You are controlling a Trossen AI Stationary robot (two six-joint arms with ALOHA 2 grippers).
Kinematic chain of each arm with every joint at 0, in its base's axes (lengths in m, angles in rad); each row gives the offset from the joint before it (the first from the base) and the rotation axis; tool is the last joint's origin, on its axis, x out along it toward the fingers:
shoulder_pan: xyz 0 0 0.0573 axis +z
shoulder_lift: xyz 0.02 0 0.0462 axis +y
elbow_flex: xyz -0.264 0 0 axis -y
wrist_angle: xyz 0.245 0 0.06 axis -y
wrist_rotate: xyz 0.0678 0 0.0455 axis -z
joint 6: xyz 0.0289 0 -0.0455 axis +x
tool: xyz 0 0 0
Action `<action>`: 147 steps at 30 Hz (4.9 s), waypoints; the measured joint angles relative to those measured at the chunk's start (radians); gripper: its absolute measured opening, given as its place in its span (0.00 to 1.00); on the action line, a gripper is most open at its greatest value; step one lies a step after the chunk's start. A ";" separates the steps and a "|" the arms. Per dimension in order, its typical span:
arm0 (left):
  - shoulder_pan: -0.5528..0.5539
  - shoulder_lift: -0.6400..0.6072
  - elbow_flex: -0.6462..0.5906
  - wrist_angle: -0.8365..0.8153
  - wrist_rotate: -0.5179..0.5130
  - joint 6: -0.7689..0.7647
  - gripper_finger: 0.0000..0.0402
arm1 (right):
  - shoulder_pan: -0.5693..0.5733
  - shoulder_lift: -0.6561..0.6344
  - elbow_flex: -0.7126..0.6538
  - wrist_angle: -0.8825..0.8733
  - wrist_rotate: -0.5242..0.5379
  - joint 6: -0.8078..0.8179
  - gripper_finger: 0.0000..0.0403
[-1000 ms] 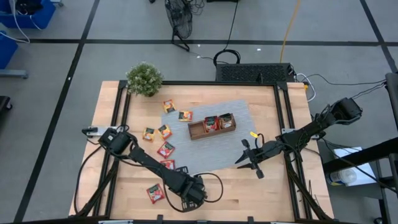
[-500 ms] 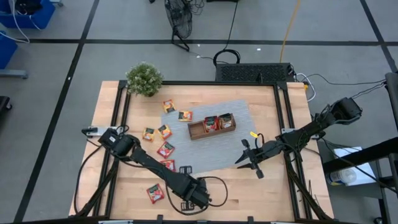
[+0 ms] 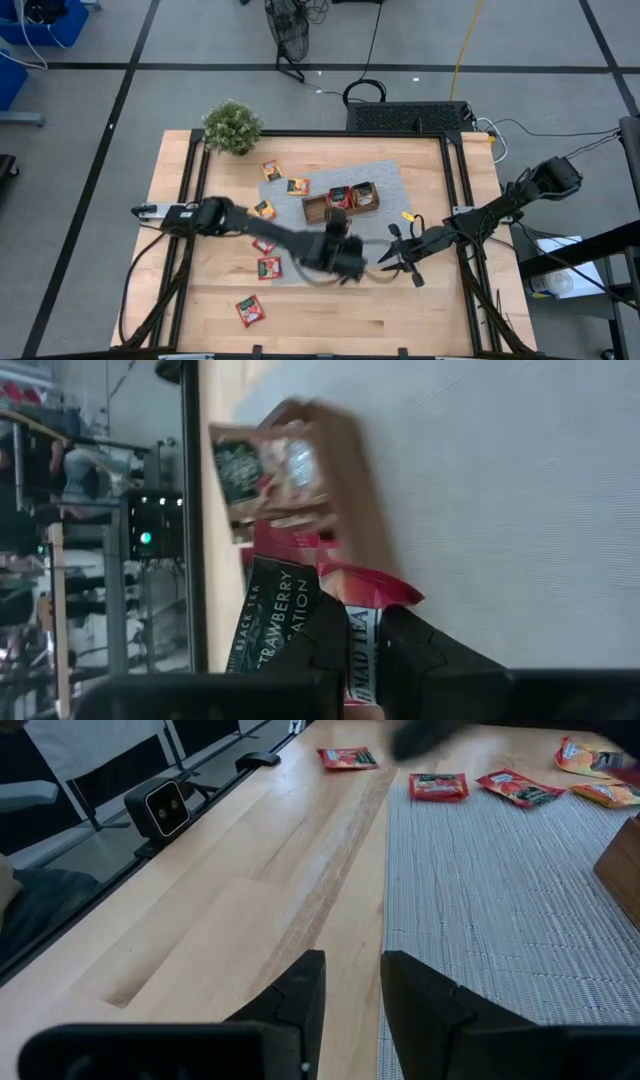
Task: Pick & Place Tea
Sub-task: Put the red tea bag into the middle section of the wooden organizer
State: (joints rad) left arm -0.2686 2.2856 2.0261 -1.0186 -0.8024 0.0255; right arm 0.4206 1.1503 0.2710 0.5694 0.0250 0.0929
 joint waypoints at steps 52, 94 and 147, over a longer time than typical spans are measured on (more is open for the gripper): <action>0.228 -0.011 -0.051 0.101 0.285 0.024 0.04 | 0.000 0.000 0.000 -0.048 0.000 0.008 0.23; 0.273 -0.001 -0.191 0.257 0.479 -0.034 0.02 | 0.000 0.000 0.000 -0.066 0.000 0.019 0.23; 0.315 -0.082 -0.394 0.439 0.650 -0.158 0.03 | 0.000 0.000 -0.001 -0.065 0.000 0.019 0.23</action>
State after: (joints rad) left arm 0.0463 2.2032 1.6325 -0.5796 -0.1522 -0.1323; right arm 0.4206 1.1507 0.2703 0.5041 0.0246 0.1120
